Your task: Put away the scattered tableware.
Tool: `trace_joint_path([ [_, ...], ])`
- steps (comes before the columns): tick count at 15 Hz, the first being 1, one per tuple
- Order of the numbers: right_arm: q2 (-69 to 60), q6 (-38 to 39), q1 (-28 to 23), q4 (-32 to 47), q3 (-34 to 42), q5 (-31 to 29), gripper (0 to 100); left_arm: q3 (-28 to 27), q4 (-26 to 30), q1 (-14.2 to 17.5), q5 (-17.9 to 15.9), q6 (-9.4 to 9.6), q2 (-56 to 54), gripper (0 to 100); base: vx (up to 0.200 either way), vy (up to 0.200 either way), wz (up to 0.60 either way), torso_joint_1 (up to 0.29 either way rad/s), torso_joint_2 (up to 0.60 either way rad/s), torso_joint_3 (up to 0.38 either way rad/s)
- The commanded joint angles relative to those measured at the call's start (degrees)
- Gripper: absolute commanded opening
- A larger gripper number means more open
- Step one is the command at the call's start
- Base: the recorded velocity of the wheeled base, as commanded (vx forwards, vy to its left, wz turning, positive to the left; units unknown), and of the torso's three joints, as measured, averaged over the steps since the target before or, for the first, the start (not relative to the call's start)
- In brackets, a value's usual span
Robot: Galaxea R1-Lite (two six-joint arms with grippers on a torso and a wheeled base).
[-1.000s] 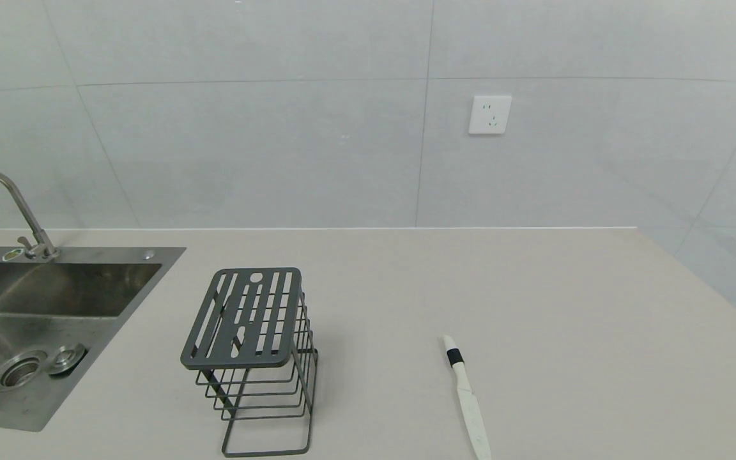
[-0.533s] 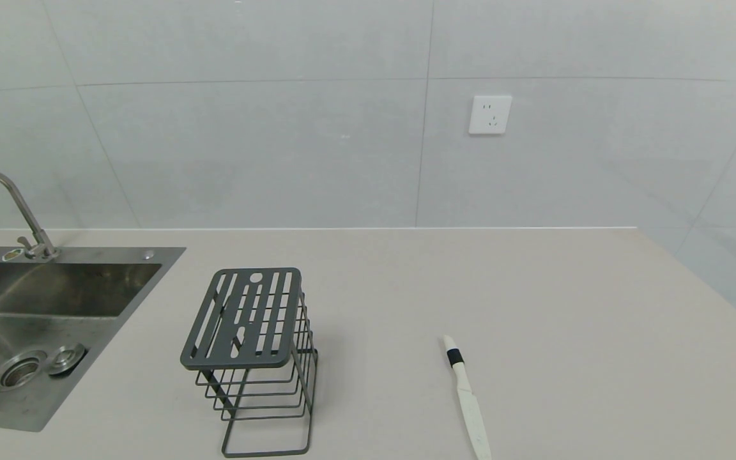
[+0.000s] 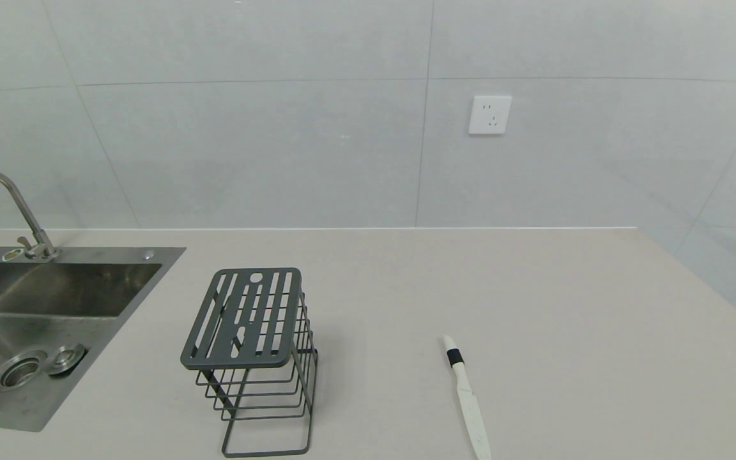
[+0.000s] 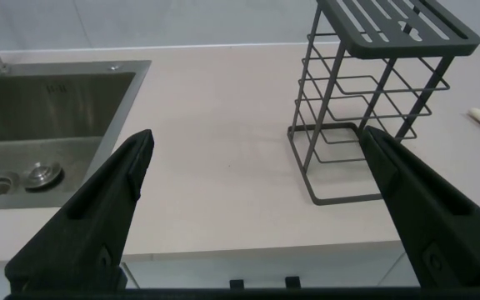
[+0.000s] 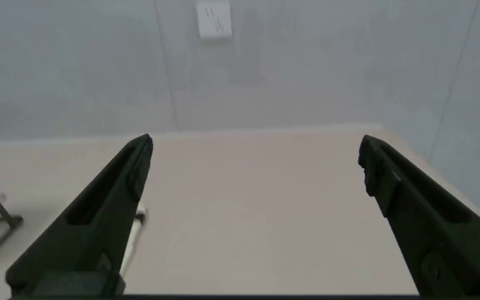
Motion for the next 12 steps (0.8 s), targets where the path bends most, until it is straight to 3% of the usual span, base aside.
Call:
trace_joint_path([
  [1, 14.13, -1.19, 2.16, -1.48, -7.77, 9.1, 100, 0.0, 0.04, 0.0, -0.02, -0.31, 0.07, 100, 0.0, 0.0, 0.0, 0.0, 0.0, 0.0],
  [5, 18.7, 1.63, 7.87, -0.07, -0.03, 12.35, 100, 0.0, -0.04, -0.09, -0.1, -0.04, 0.07, 100, 0.0, 0.0, 0.0, 0.0, 0.0, 0.0],
  [7, 27.32, 1.71, 10.15, -0.25, -5.3, 12.7, 100, 0.0, -0.04, -0.09, -0.1, -0.04, 0.07, 100, 0.0, 0.0, 0.0, 0.0, 0.0, 0.0],
  [10, 42.61, 1.63, 17.71, -0.16, -19.89, 12.52, 100, 0.0, -0.13, -0.09, -0.19, -0.13, 0.07, 100, 0.0, 0.0, 0.0, 0.0, 0.0, 0.0],
  [12, 52.37, 1.27, 20.35, -0.16, -21.65, 12.61, 100, 0.0, -0.04, -0.09, -0.19, -0.13, 0.07, 100, 0.0, 0.0, 0.0, 0.0, 0.0, 0.0],
])
